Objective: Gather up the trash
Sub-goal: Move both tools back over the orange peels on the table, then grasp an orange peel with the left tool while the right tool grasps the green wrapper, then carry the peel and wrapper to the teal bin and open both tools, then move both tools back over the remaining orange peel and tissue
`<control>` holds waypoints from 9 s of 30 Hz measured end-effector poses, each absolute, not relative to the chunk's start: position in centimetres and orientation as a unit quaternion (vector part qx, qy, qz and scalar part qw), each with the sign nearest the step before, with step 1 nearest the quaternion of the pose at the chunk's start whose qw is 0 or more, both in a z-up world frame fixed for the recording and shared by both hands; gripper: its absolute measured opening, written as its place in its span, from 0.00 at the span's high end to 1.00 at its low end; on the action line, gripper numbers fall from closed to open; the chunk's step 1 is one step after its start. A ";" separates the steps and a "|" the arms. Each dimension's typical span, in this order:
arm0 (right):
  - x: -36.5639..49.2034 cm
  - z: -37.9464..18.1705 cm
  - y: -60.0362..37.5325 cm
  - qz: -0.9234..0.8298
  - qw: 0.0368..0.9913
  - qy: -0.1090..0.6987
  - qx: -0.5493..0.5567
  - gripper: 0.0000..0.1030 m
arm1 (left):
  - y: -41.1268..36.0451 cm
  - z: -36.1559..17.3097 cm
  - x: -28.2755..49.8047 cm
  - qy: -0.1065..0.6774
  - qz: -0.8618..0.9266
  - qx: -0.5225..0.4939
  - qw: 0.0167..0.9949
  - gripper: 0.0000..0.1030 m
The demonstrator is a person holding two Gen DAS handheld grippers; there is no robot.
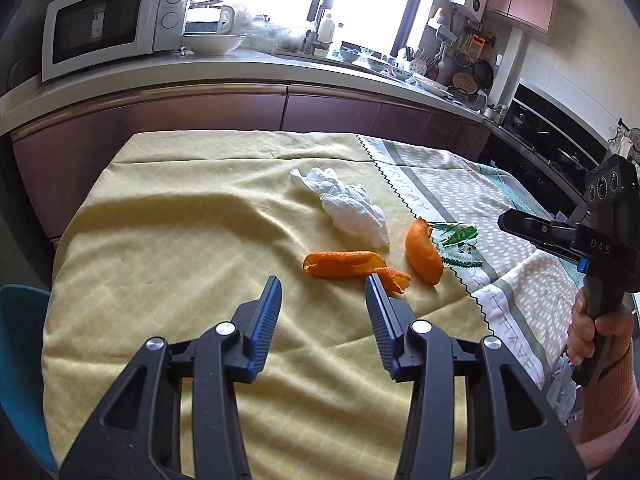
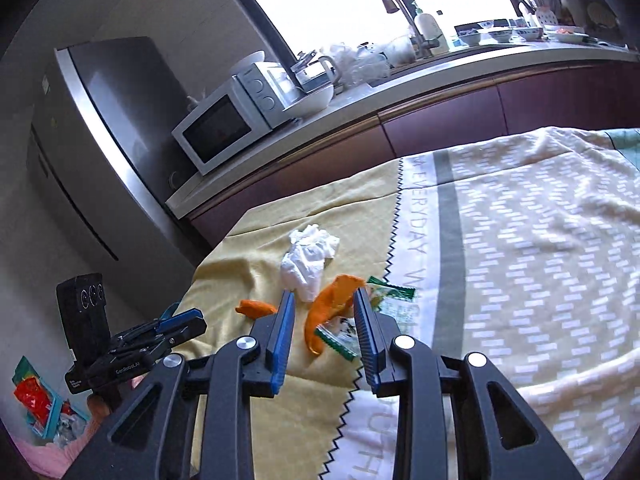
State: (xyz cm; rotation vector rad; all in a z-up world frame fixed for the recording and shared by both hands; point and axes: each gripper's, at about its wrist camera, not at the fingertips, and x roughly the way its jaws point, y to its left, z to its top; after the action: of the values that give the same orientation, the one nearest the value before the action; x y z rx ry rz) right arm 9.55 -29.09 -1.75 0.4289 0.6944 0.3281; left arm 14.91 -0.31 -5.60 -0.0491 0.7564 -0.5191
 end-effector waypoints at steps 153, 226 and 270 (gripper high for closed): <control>14.7 -1.0 -1.4 0.446 0.798 0.395 0.089 0.93 | 27.0 -3.8 3.6 0.333 -0.026 -0.159 0.929 0.87; 13.4 0.0 -17.8 0.267 0.885 0.357 0.136 0.66 | 8.8 -5.1 10.7 0.358 -0.203 -0.079 0.908 0.69; 13.0 -5.6 -25.5 0.167 0.884 0.405 0.160 0.71 | -9.5 -7.3 25.9 0.444 -0.223 0.005 0.868 0.53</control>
State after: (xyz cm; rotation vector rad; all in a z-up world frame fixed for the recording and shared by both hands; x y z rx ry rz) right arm 12.95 -25.51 -5.63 0.3333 0.8437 0.3471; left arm 25.90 -9.50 -7.25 0.0115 0.9287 -0.4662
